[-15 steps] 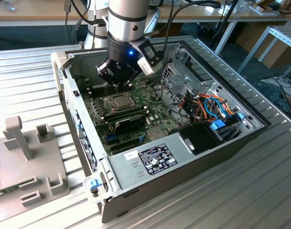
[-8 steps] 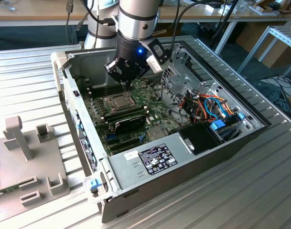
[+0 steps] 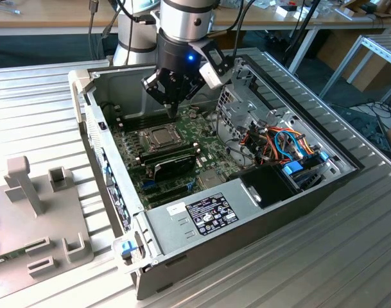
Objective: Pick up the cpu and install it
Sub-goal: 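Install the second cpu locking lever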
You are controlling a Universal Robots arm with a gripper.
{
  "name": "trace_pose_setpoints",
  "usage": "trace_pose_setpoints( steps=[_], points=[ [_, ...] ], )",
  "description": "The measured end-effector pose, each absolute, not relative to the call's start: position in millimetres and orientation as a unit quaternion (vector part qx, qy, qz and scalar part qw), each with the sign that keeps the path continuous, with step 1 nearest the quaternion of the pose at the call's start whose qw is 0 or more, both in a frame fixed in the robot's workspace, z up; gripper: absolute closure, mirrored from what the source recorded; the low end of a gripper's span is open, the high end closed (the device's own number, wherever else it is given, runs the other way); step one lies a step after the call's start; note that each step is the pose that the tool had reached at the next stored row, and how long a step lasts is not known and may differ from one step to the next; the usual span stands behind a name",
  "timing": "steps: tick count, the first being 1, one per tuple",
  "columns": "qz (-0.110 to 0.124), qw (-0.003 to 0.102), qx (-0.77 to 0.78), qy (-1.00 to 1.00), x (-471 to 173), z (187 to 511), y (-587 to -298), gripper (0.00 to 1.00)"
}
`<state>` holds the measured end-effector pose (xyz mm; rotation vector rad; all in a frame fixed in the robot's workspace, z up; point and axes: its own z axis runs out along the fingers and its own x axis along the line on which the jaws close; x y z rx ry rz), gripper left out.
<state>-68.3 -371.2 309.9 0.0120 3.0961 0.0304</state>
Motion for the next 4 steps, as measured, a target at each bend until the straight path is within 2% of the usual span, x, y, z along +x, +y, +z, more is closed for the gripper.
trace_pose_setpoints(
  steps=[4],
  points=[
    [0.01, 0.023, 0.004, 1.0, -68.3, 311.9, -371.2, 0.89]
  ],
)
